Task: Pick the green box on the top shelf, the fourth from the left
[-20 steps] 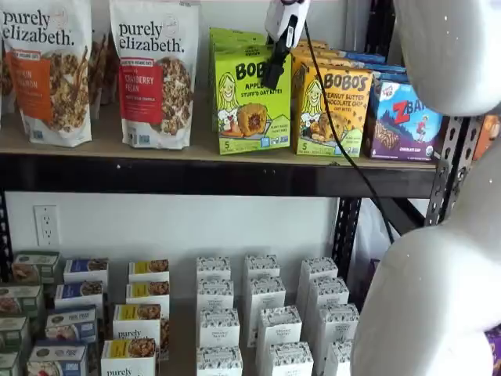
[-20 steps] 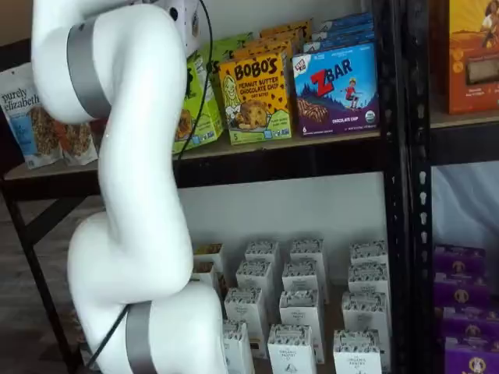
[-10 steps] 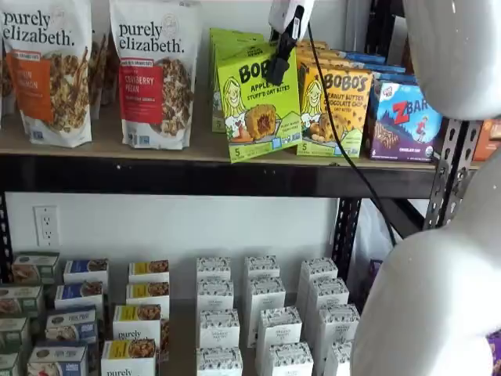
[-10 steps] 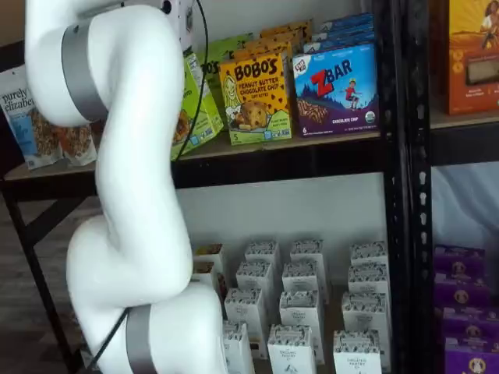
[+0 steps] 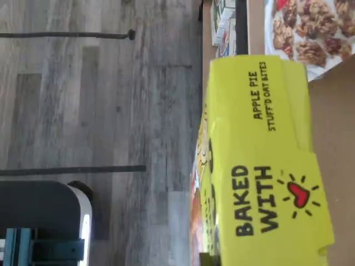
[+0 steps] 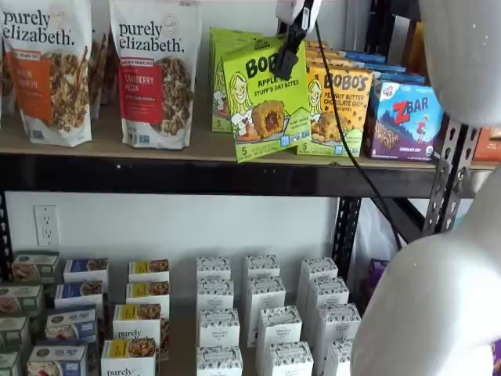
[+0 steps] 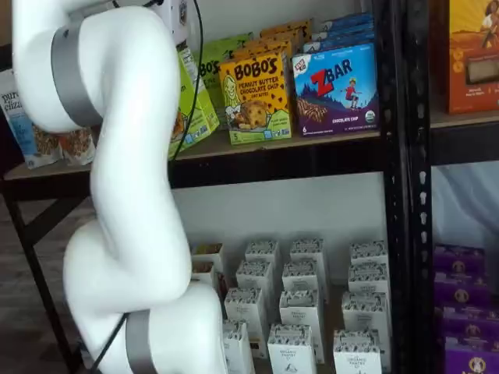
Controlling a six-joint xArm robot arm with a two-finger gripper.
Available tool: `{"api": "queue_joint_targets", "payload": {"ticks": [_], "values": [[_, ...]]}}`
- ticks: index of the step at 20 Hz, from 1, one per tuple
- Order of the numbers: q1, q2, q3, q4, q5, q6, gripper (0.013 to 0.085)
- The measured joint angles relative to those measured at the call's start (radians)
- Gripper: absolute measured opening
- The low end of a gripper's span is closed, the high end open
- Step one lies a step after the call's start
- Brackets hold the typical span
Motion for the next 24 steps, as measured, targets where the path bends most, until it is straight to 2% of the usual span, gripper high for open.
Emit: {"api": "queue_joint_targets", "payload": {"ticks": [13,24], "values": [[-0.021,-0.114,0.094,-0.008,0.049,-0.017,0.0330],[-0.077,-0.207,0.178,0.003,0.076,-0.066,0.0330]]}}
